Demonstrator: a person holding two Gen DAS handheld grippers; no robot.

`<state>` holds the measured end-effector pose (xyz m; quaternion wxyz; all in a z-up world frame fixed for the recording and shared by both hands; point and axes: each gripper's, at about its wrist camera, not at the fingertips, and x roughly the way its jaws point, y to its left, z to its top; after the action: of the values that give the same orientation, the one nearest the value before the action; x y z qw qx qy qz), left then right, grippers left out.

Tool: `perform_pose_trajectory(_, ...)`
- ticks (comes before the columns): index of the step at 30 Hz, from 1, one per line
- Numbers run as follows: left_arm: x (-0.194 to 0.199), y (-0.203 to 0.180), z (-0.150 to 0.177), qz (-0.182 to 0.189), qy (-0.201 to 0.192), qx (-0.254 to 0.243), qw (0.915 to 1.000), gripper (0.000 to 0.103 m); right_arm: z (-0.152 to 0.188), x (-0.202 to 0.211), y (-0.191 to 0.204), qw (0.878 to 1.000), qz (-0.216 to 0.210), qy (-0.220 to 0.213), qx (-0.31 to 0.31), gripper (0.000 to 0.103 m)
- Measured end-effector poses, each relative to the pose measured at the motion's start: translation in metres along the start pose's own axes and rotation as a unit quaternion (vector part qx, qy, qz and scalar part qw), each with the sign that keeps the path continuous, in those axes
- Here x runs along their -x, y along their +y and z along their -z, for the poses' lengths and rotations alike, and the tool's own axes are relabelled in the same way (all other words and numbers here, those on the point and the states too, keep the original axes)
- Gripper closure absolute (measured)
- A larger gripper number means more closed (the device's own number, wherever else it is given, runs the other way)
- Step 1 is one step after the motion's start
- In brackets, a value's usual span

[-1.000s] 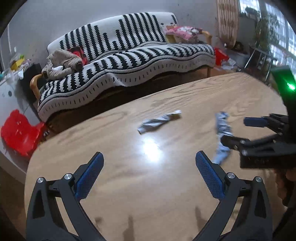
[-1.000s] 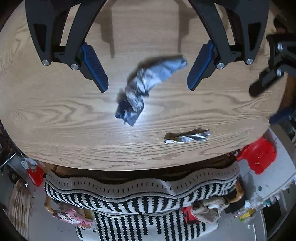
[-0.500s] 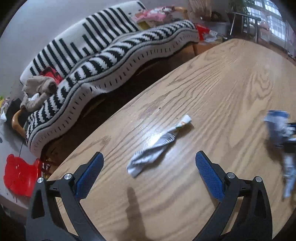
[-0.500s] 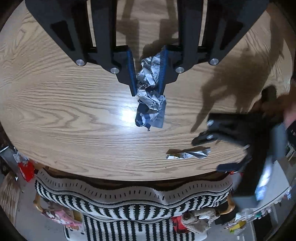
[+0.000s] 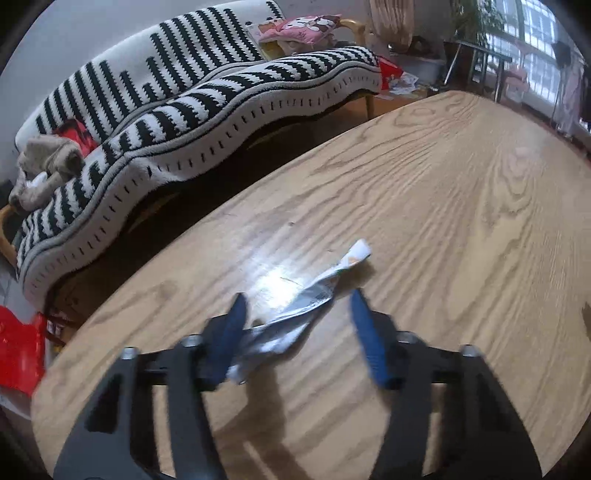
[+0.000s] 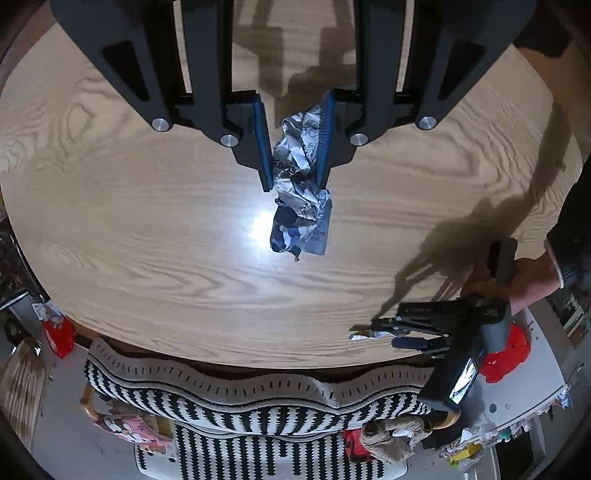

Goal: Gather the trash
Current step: 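Grasp the foil wrapper with the left tool while the right tool grasps the crumpled foil, then carry foil wrapper and crumpled foil to the black bin and release both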

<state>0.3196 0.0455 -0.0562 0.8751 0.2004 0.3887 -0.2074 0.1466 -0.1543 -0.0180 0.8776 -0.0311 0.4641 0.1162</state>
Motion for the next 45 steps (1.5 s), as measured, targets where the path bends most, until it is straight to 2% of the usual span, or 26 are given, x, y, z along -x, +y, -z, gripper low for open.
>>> perform_pose_trajectory(1,0.001,-0.005,0.0,-0.006,0.004,-0.008,0.9999,0.08,0.005,0.005,-0.005,1.0,-0.003,-0.003,-0.003,0.079)
perform_pose_trajectory(2,0.002,-0.01,0.001,-0.008,0.01,-0.012,0.9998,0.085,0.01,0.01,-0.01,1.0,-0.003,-0.003,-0.008,0.079)
perform_pose_trajectory(6,0.01,-0.019,0.005,-0.03,0.018,0.009,0.9994,0.086,0.03,0.039,-0.029,0.999,0.001,-0.013,-0.033,0.079)
perform_pose_trajectory(9,0.028,-0.025,0.007,-0.049,0.011,0.049,0.9975,0.087,0.043,0.064,-0.037,0.999,0.006,-0.026,-0.046,0.079)
perform_pose_trajectory(11,0.049,-0.035,0.006,-0.043,0.013,0.081,0.9957,0.087,0.053,0.081,-0.043,0.998,0.009,-0.034,-0.054,0.079)
perform_pose_trajectory(15,0.095,-0.074,0.0,-0.033,-0.002,0.1,0.9944,0.086,0.066,0.109,-0.053,0.997,0.017,-0.048,-0.06,0.079)
perform_pose_trajectory(21,0.156,-0.172,-0.008,0.013,-0.021,0.084,0.9962,0.086,0.097,0.147,-0.077,0.996,0.033,-0.055,-0.062,0.079)
perform_pose_trajectory(24,0.182,-0.234,-0.014,0.052,-0.045,0.061,0.9957,0.086,0.115,0.168,-0.102,0.994,0.052,-0.059,-0.08,0.079)
perform_pose_trajectory(27,0.191,-0.29,-0.023,0.083,-0.06,0.038,0.994,0.086,0.14,0.193,-0.14,0.988,0.071,-0.067,-0.12,0.079)
perform_pose_trajectory(33,0.181,-0.407,-0.038,0.182,-0.06,-0.004,0.9814,0.086,0.207,0.236,-0.222,0.966,0.125,-0.062,-0.218,0.079)
perform_pose_trajectory(35,0.173,-0.443,-0.039,0.195,-0.058,-0.03,0.9787,0.086,0.227,0.245,-0.242,0.957,0.14,-0.058,-0.248,0.079)
perform_pose_trajectory(41,0.146,-0.501,-0.043,0.269,-0.029,-0.046,0.9617,0.086,0.279,0.266,-0.293,0.927,0.16,-0.056,-0.335,0.079)
perform_pose_trajectory(45,0.136,-0.52,-0.044,0.284,-0.025,-0.064,0.9563,0.086,0.296,0.26,-0.312,0.915,0.164,-0.042,-0.367,0.079)
